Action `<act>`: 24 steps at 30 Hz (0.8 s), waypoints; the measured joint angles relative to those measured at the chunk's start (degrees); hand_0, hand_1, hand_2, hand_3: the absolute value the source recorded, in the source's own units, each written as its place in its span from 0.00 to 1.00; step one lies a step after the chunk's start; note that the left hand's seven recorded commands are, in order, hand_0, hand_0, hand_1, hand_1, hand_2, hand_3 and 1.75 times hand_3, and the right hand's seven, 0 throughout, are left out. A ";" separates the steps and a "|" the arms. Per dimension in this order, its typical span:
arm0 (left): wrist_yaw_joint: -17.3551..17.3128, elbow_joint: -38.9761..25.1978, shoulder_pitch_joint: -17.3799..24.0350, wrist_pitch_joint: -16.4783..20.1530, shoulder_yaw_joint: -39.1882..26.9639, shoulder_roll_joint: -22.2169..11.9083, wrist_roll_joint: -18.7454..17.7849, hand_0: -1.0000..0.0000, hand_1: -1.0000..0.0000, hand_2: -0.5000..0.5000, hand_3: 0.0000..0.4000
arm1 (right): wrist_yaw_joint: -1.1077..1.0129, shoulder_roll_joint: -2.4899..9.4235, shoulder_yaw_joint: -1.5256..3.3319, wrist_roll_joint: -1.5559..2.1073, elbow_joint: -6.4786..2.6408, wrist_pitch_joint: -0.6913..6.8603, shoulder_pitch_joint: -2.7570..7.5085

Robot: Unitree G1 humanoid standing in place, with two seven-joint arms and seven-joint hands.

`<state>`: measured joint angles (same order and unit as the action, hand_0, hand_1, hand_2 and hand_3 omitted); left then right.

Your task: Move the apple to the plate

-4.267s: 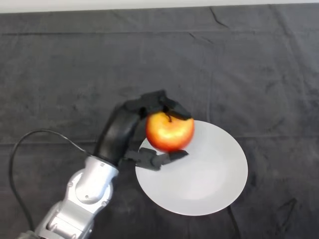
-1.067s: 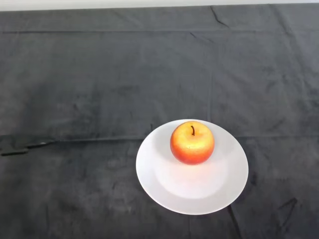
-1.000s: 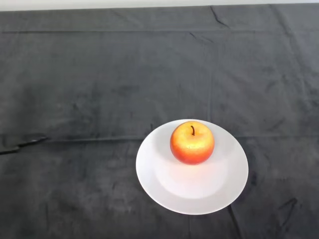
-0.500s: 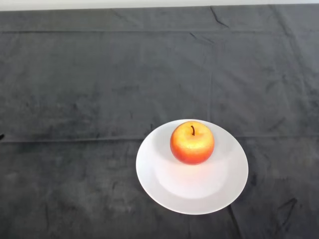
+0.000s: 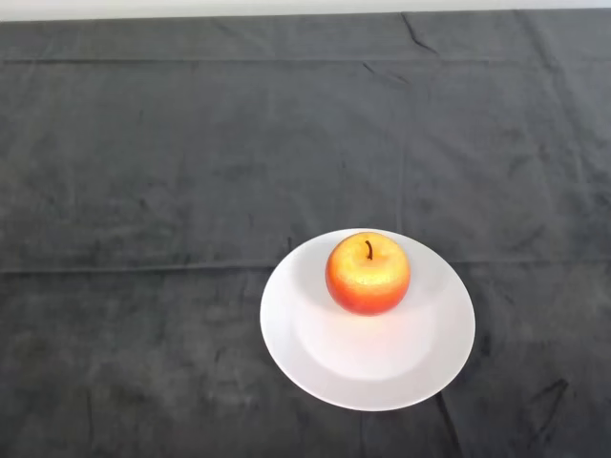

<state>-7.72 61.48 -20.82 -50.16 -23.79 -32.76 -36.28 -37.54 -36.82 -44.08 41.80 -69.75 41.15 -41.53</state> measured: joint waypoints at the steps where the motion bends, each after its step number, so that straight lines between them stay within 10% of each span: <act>1: -0.01 0.39 -0.01 0.00 -0.36 -0.06 -0.55 1.00 1.00 0.50 0.00 | 0.00 0.00 0.00 0.00 0.00 0.00 0.00; 24: -1.58 2.65 -0.82 0.06 -4.59 -0.06 -0.88 1.00 1.00 0.50 0.00 | 0.00 0.00 0.00 0.00 0.00 0.00 0.00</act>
<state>-9.30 64.13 -21.64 -50.10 -28.37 -32.82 -37.16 -37.54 -36.82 -44.08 41.80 -69.75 41.15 -41.53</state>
